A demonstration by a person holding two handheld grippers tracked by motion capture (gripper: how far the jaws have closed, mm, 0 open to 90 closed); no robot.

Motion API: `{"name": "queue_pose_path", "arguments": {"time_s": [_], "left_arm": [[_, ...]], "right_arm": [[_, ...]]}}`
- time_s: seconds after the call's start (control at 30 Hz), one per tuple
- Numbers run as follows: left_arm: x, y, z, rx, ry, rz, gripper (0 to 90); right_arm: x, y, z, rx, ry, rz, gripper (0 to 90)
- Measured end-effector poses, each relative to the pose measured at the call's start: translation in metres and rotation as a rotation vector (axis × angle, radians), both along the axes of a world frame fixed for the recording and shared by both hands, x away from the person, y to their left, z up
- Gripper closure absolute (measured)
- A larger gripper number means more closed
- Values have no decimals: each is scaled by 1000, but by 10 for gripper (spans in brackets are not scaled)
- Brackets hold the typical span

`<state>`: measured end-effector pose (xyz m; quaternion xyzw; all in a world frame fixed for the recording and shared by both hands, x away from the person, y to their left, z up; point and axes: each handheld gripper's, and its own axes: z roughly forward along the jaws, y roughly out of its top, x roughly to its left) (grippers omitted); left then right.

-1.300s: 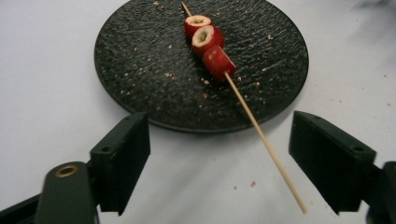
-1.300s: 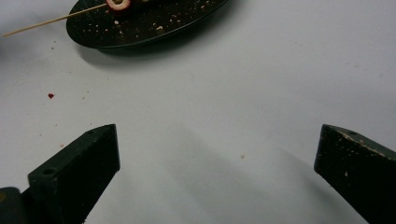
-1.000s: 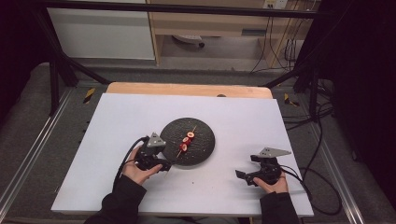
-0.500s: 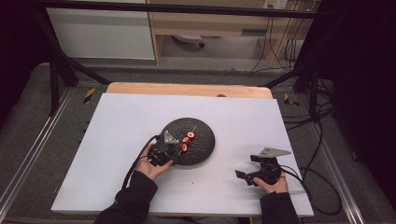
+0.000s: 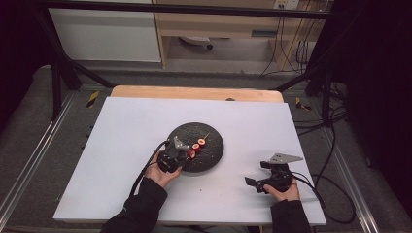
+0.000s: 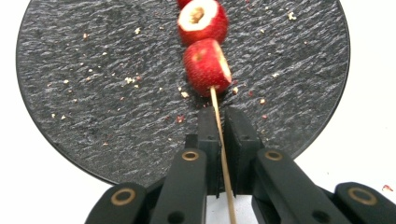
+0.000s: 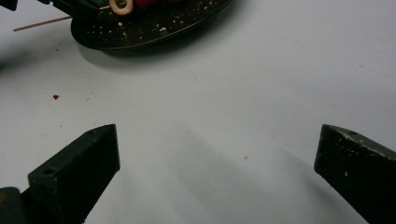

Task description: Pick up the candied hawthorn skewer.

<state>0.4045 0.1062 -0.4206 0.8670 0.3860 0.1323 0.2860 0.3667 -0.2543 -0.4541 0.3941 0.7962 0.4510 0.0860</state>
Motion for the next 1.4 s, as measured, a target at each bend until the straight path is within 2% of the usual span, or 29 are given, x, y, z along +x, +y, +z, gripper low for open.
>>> {"name": "queue_pose_path", "arguments": {"time_s": [0.3, 0.57, 0.9, 1.27, 1.4], "left_arm": [[-3, 5, 0, -32, -9, 9, 878], [-8, 16, 6, -107, -43, 2, 882], [-23, 37, 13, -198, -97, -18, 882], [-39, 58, 12, -264, -136, -34, 882], [-45, 63, 10, -273, -145, -45, 882]], "right_arm": [[0, 0, 0, 1, 1, 1, 11], [-1, 0, 0, 4, 4, -2, 11], [0, 0, 0, 11, 4, -6, 11], [0, 7, 0, 35, 10, 2, 9], [0, 11, 2, 36, 6, 9, 8]]}}
